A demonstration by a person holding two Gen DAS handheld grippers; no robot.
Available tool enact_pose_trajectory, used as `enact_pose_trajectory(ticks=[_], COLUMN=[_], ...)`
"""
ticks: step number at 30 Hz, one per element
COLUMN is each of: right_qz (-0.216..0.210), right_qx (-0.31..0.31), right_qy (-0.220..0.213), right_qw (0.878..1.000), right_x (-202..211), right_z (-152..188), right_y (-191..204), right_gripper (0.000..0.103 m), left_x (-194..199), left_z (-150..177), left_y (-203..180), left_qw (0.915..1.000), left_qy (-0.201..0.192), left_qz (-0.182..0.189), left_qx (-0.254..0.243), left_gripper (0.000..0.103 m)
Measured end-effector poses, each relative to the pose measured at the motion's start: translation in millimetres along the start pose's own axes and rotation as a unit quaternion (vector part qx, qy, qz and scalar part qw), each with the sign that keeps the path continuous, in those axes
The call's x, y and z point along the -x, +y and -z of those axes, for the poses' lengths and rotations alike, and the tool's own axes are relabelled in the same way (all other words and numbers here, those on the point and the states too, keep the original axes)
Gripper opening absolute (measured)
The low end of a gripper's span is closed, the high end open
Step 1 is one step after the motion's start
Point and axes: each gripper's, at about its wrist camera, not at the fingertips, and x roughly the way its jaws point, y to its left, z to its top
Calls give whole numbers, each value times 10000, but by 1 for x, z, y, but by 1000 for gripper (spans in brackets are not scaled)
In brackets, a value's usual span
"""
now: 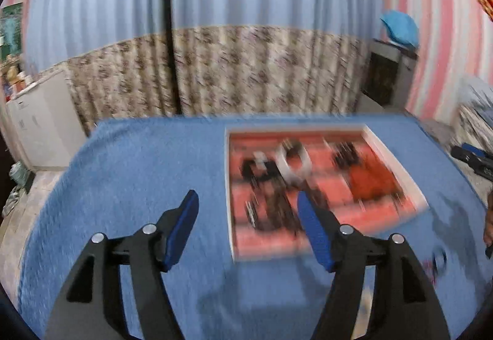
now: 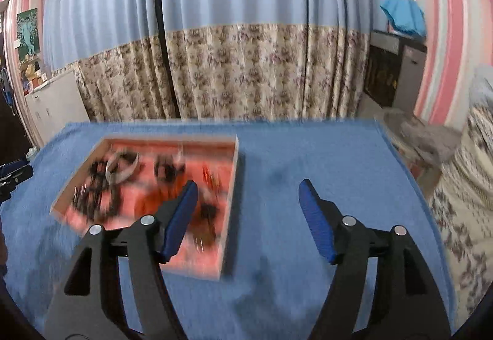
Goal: Organize jewelry
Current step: 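Grasp the cream flower hair tie with the left tool while the right tool grasps the red-ball hair tie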
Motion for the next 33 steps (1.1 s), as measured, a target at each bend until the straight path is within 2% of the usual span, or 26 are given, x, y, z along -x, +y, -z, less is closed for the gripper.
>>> enact_pose_trajectory(ticks=[5,8,12,15,16,19,20,21,22,23,26,32,33], right_qz=[-9,-35,69,81,101,34,21,14,1,-9,-91,-319,-321], right_qx=[18,67,126,319,371,447,439,425,405,384,233,2,-30], right_qy=[323,616,829,1244,1237,1205,1204,1193,1163,1125,948,756,686], right_qw=[9995,9981,9965,9917,9916,9917,9918,9919,9924,9929,9952,9966,9971], right_x=[34,28,17,-1,-2,-1,-1,0,2,3,14,31,35], right_z=[74,104,125,128,128,130,131,132,132,132,130,126,123], right_y=[5,15,22,29,32,40,41,42,43,44,39,32,32], right_gripper=[67,65,53,40,37,17,12,6,5,5,4,4,4], left_x=[25,20,1,-23,-30,-34,-34,-32,-30,-28,-17,5,7], left_z=[60,81,97,105,106,106,107,108,109,109,108,101,100], left_y=[-19,-44,-72,-85,-90,-93,-93,-90,-88,-86,-76,-67,-65], left_qw=[9989,9976,9963,9936,9915,9914,9917,9925,9930,9934,9942,9957,9959], left_qy=[313,556,812,1119,1280,1279,1256,1198,1155,1110,968,743,713], left_qz=[185,277,228,132,143,105,133,174,209,299,430,468,459], left_qx=[295,306,132,-52,-168,-255,-223,-148,-100,-45,176,292,320], left_gripper=[66,66,66,68,70,71,68,57,51,36,21,18,12])
